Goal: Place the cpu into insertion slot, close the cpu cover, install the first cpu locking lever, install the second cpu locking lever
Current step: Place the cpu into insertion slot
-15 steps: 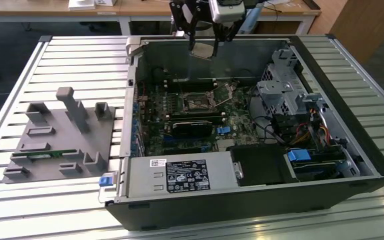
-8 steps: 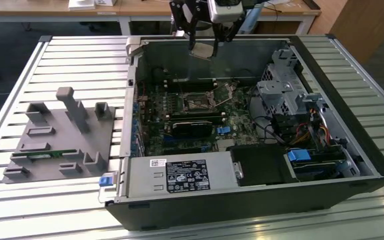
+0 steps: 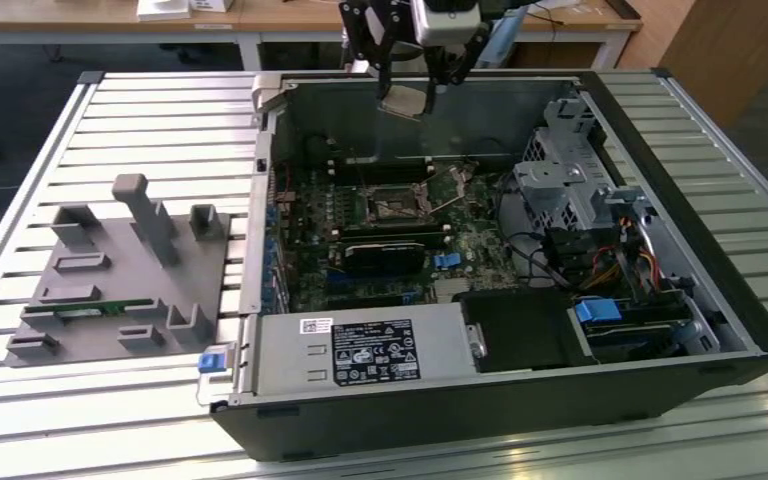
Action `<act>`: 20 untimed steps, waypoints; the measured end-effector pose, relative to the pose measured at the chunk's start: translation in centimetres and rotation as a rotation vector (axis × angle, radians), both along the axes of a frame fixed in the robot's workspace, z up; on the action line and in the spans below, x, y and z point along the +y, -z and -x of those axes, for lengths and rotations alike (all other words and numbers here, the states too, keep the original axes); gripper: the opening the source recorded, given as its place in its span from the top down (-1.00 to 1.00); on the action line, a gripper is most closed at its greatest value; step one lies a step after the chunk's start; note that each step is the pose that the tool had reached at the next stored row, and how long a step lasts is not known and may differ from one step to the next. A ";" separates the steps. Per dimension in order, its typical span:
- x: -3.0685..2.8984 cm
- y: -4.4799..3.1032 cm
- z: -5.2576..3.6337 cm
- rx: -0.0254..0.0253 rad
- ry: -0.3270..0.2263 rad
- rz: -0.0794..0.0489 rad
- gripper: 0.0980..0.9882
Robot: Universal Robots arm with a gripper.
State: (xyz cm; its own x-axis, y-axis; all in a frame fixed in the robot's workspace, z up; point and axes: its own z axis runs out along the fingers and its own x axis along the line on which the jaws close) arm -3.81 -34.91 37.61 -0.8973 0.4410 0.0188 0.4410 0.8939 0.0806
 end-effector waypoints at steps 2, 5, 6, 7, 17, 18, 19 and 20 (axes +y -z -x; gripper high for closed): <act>0.00 0.00 0.02 0.0000 0.008 0.000 0.00; 0.00 0.00 0.04 0.0000 0.020 0.000 0.00; 0.00 0.00 0.05 0.0000 0.024 0.000 0.00; 0.00 0.00 0.05 0.0000 0.028 0.000 0.00; 0.00 0.01 0.11 0.0000 0.068 0.000 0.00; 0.00 0.01 0.12 0.0000 0.072 0.000 0.00; 0.00 0.01 0.13 0.0000 0.076 0.000 0.00; 0.00 0.01 0.14 0.0000 0.080 0.000 0.00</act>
